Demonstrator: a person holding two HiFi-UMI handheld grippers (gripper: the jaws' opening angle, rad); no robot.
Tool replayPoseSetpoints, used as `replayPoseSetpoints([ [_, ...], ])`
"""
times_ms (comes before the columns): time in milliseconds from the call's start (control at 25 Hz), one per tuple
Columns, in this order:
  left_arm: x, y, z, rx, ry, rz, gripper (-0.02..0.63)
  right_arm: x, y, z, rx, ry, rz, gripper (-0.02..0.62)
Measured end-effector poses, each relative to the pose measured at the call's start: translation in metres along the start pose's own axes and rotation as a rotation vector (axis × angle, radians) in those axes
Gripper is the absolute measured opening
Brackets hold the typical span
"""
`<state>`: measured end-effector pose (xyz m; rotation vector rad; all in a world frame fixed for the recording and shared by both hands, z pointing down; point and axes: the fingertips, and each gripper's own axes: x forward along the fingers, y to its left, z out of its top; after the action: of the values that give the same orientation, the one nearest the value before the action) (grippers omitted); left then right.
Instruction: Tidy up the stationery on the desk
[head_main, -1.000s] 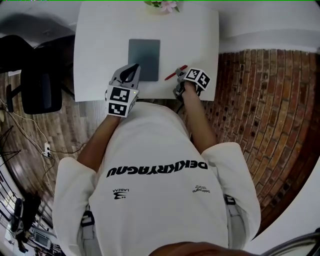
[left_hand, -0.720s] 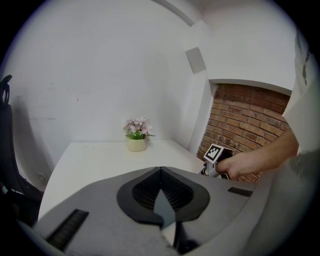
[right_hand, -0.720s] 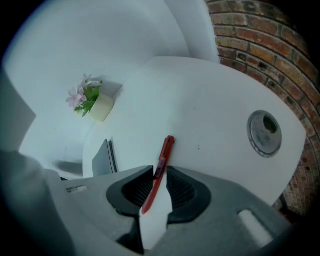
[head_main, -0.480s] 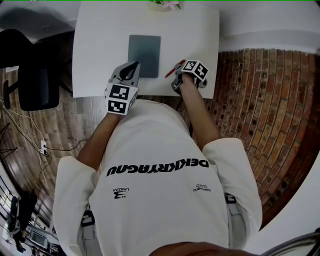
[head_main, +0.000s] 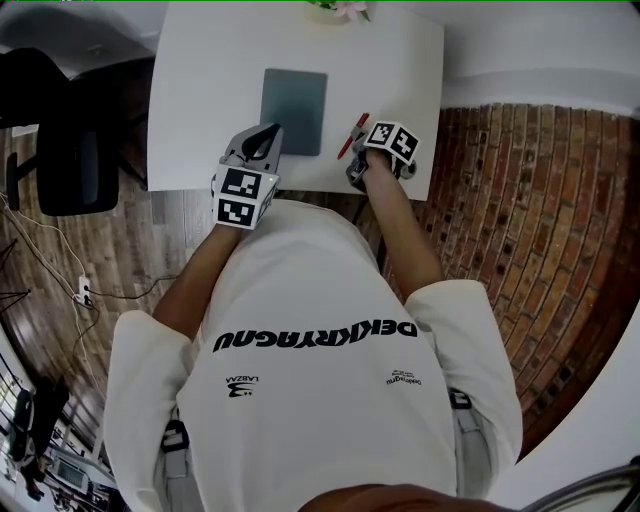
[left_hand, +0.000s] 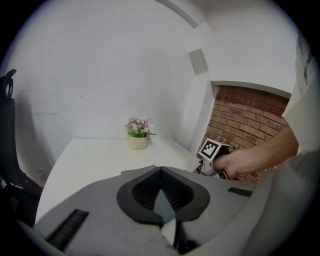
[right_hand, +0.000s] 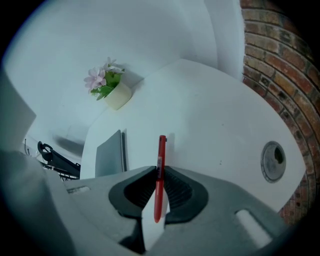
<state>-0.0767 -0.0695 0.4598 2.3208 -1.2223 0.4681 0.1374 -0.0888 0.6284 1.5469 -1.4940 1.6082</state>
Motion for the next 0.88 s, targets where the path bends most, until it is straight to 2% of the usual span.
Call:
replayPoseSetpoints([
  [80, -0.001, 0.001, 0.0, 0.003, 0.002, 0.0, -0.002, -0.002, 0.007, 0.0, -0.038, 0.004, 0.022, 0.044],
  [360, -0.003, 0.001, 0.0, 0.029, -0.014, 0.016, -0.002, 0.002, 0.045, 0.004, -0.268, 0.018, 0.105, 0.044],
  [680, -0.003, -0.006, -0.008, 0.041, 0.006, 0.014, -0.002, 0.019, 0.071, 0.01, -0.371, 0.108, 0.18, 0.044],
  [880, -0.007, -0.002, -0.011, 0.039, 0.011, 0.031, -0.002, 0.031, 0.073, 0.012, -0.396, 0.149, 0.161, 0.045],
])
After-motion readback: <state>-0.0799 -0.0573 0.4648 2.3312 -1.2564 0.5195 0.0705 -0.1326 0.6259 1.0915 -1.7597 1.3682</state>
